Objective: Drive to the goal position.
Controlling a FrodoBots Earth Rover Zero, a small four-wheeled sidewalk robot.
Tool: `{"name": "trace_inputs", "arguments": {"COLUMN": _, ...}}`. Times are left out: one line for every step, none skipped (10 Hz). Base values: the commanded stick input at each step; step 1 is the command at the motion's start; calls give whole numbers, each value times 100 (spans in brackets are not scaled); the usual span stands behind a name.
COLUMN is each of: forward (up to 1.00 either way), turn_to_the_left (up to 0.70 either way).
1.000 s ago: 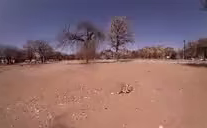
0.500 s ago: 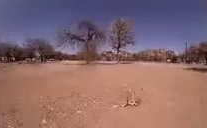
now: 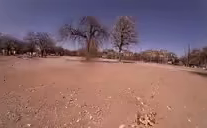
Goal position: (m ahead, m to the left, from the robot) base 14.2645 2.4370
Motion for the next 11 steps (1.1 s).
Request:
{"name": "trace_inputs", "arguments": {"forward": 100, "turn_to_the_left": 0}}
{"name": "trace_inputs", "arguments": {"forward": 100, "turn_to_the_left": 0}}
{"name": "trace_inputs", "arguments": {"forward": 100, "turn_to_the_left": 0}}
{"name": "trace_inputs", "arguments": {"forward": 100, "turn_to_the_left": 0}}
{"name": "trace_inputs", "arguments": {"forward": 100, "turn_to_the_left": 0}}
{"name": "trace_inputs", "arguments": {"forward": 100, "turn_to_the_left": 0}}
{"name": "trace_inputs", "arguments": {"forward": 100, "turn_to_the_left": 0}}
{"name": "trace_inputs", "arguments": {"forward": 100, "turn_to_the_left": 0}}
{"name": "trace_inputs", "arguments": {"forward": 100, "turn_to_the_left": 0}}
{"name": "trace_inputs", "arguments": {"forward": 100, "turn_to_the_left": 0}}
{"name": "trace_inputs", "arguments": {"forward": 100, "turn_to_the_left": 0}}
